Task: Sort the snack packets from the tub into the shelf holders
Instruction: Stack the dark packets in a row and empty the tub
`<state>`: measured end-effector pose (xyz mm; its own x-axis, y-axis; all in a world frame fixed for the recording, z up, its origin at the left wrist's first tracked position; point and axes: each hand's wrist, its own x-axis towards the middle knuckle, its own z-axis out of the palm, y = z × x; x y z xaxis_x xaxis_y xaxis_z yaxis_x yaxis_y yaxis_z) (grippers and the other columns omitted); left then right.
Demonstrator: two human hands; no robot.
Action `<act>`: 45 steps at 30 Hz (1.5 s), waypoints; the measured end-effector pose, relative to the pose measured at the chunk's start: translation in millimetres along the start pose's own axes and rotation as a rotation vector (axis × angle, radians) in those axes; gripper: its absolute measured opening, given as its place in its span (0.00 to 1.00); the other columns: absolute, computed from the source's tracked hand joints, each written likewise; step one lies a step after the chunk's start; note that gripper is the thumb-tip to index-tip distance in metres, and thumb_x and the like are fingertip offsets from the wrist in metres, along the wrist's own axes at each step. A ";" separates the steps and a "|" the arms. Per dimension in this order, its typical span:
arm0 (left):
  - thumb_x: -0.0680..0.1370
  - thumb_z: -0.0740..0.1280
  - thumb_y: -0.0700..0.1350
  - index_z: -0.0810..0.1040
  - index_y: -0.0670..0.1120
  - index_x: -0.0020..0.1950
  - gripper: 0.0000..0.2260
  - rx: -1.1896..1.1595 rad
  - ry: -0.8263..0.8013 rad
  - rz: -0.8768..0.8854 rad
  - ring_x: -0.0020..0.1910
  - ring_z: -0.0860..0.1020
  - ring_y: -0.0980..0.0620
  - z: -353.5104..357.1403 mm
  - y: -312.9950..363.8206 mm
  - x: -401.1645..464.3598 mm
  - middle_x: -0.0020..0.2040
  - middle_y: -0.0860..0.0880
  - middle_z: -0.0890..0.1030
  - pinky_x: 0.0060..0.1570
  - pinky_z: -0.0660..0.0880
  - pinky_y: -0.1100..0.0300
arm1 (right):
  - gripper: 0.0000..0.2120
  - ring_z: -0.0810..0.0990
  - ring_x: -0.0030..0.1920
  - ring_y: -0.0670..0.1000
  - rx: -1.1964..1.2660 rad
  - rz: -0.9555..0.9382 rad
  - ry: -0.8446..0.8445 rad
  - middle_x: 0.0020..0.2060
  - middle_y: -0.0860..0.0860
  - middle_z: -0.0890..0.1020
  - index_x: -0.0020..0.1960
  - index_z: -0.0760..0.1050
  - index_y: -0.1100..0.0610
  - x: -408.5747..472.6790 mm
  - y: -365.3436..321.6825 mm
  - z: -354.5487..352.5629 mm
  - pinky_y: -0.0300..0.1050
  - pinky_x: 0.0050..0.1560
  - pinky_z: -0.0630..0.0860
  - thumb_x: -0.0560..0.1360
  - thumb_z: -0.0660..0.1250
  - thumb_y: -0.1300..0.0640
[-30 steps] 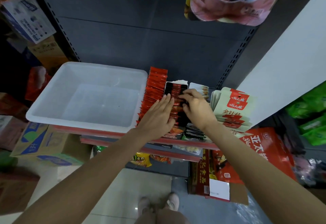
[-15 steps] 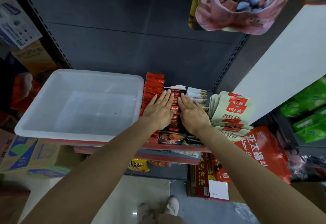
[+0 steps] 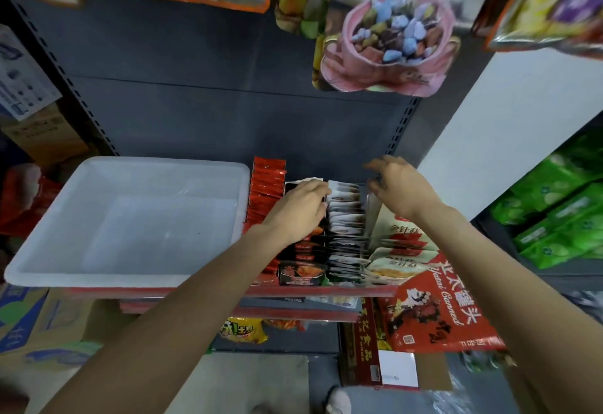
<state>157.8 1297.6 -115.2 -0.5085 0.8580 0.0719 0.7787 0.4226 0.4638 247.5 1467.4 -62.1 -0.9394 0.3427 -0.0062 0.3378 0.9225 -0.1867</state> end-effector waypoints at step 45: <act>0.79 0.65 0.45 0.81 0.47 0.57 0.10 0.166 -0.023 -0.049 0.73 0.62 0.50 55.5 38.1 -10.5 0.74 0.48 0.64 0.72 0.57 0.55 | 0.17 0.81 0.50 0.51 0.172 -0.308 -0.059 0.59 0.48 0.80 0.60 0.78 0.50 34.2 67.7 68.9 0.43 0.51 0.74 0.74 0.67 0.45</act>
<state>213.2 1320.9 -147.3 -0.5403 0.8409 0.0313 0.8039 0.5049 0.3143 234.3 1529.4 -142.6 -0.9991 0.0381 0.0204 0.0285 0.9359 -0.3511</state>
